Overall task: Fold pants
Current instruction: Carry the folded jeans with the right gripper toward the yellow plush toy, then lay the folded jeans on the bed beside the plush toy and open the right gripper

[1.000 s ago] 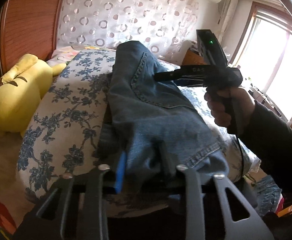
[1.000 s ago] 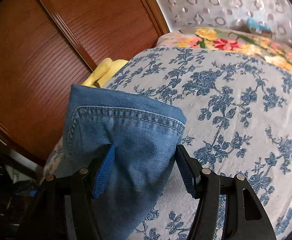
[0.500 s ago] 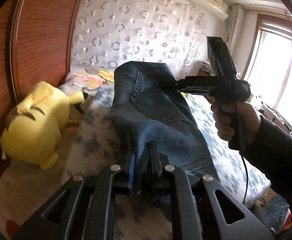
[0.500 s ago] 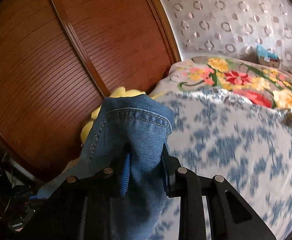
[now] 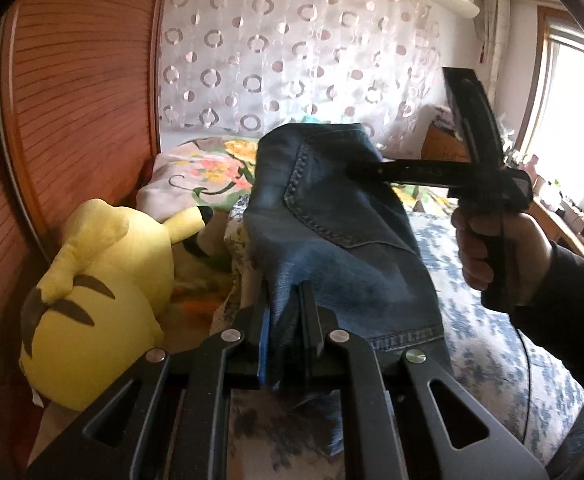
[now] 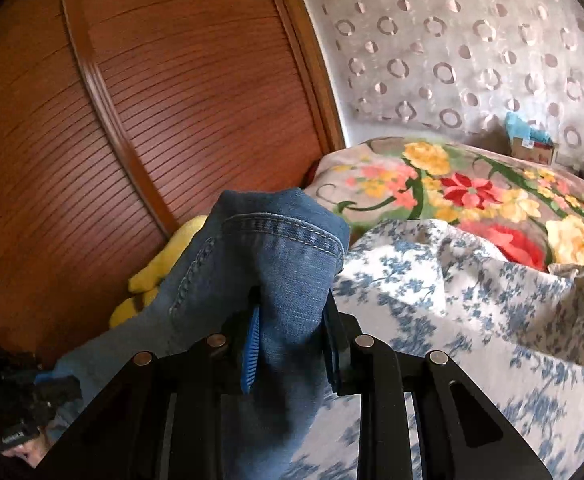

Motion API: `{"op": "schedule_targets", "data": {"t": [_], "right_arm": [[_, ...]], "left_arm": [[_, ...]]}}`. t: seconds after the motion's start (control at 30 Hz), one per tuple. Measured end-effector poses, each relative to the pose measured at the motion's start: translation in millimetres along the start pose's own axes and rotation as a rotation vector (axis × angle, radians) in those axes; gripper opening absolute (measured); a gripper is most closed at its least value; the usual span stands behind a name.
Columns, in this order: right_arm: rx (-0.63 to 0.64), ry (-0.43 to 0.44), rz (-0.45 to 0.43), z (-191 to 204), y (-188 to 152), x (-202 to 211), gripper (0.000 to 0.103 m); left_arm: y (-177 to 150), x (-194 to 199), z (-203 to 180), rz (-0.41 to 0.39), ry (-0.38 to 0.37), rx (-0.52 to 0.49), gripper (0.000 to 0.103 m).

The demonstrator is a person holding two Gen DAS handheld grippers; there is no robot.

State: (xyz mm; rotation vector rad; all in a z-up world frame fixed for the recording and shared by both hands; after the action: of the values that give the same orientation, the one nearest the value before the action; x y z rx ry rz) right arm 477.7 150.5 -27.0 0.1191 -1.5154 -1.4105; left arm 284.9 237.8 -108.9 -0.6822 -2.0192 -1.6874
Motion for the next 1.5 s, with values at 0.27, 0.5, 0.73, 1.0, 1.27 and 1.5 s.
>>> {"op": "schedule_targets", "data": {"t": [0.27, 0.5, 0.73, 1.0, 1.27, 1.5], "right_arm": [[-0.021, -0.037, 0.065, -25.7, -7.1, -43.6, 0.037], [-0.065, -0.056, 0.037, -32.0, 4.6, -21.7, 0.049], [0.079, -0.055, -0.052, -1.2, 14.9, -5.1, 0.025], [-0.008, -0.132, 0.070, -27.7, -3.9, -50.8, 0.025], [0.021, -0.152, -0.017, 6.2, -23.2, 19.5, 0.025], [0.027, -0.163, -0.063, 20.8, -69.3, 107.5, 0.025]], "left_arm": [[-0.3, -24.0, -1.5, 0.051, 0.030, -0.029, 0.013], [-5.4, -26.7, -0.8, 0.075, 0.052, -0.027, 0.013], [-8.4, -26.3, -2.4, 0.073, 0.063, -0.015, 0.014], [-12.7, -10.1, -2.1, 0.049, 0.101, 0.007, 0.033], [-4.5, 33.9, -27.6, -0.040, 0.112, -0.016, 0.048], [0.2, 65.2, -61.0, -0.087, 0.093, -0.066, 0.048]]}}
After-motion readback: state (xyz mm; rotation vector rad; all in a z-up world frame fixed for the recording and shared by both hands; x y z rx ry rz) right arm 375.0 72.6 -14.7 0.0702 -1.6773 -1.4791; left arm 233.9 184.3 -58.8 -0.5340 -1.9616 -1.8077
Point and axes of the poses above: each gripper's, at about its wrist camera, not at the fingertips, and x roughly against the way its jaws point, z to its left, y to its top, the point moved 7 cm from there along -x, roughly the way its jaws point, and after that the axes turned 4 degrees about -y, right-handed, at the moved point
